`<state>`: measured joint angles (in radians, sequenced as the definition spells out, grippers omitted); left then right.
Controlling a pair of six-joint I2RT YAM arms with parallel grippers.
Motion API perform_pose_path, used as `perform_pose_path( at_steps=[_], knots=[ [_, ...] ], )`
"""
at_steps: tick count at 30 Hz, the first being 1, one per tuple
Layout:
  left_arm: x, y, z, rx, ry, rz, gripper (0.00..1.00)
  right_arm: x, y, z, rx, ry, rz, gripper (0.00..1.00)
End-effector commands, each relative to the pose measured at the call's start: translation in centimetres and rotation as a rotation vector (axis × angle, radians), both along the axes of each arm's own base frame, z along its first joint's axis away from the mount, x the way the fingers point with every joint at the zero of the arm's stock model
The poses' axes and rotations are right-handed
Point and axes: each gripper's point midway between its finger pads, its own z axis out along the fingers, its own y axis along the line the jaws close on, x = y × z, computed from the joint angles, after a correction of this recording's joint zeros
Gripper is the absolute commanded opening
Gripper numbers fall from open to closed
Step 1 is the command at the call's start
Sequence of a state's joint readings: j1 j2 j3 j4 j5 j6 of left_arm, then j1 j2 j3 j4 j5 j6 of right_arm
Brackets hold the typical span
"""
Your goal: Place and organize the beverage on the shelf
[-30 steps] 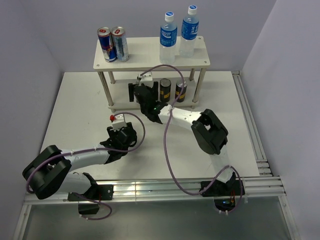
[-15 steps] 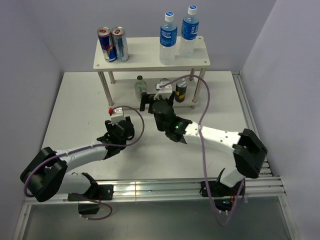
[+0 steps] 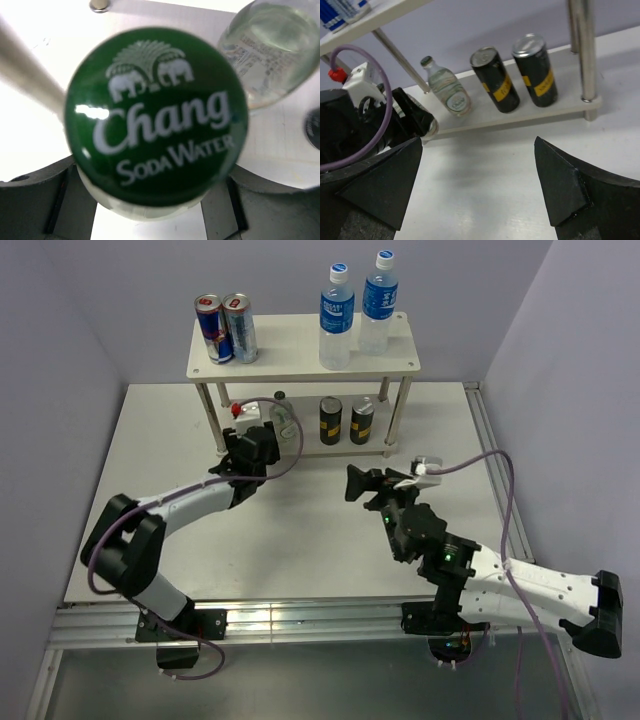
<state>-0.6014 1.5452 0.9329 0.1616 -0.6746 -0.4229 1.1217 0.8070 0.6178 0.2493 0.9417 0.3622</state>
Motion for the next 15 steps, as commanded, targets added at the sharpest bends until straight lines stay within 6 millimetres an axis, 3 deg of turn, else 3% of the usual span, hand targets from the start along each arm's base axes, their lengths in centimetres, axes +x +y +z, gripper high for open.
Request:
perform_pose_path(
  at_steps=[1, 2, 3, 5, 8, 15],
  knots=[
    [4.3, -1.8, 6.7, -0.071, -0.186, -0.002, 0.00, -0.8, -3.1, -1.5, -0.016, 0.027, -0.083, 1.00],
    [5.0, -2.1, 5.5, -0.055, -0.163, -0.003, 0.00, -0.9, -3.6, -1.8, -0.022, 0.028, -0.095, 1.00],
    [6.0, -2.2, 6.3, -0.069, -0.177, 0.010, 0.00, -1.1, -4.5, -1.6, -0.011, 0.024, -0.114, 1.00],
    [7.1, -2.3, 5.0, -0.052, -0.146, 0.028, 0.00, -1.4, -5.4, -1.9, -0.026, 0.031, -0.125, 1.00],
    [8.5, -2.5, 5.2, -0.049, -0.154, 0.047, 0.00, -1.9, -6.6, -1.8, -0.011, 0.030, -0.135, 1.00],
    [9.2, -2.0, 4.0, -0.040, -0.136, 0.084, 0.00, -2.4, -7.7, -1.8, 0.000, 0.032, -0.143, 1.00]
  ],
)
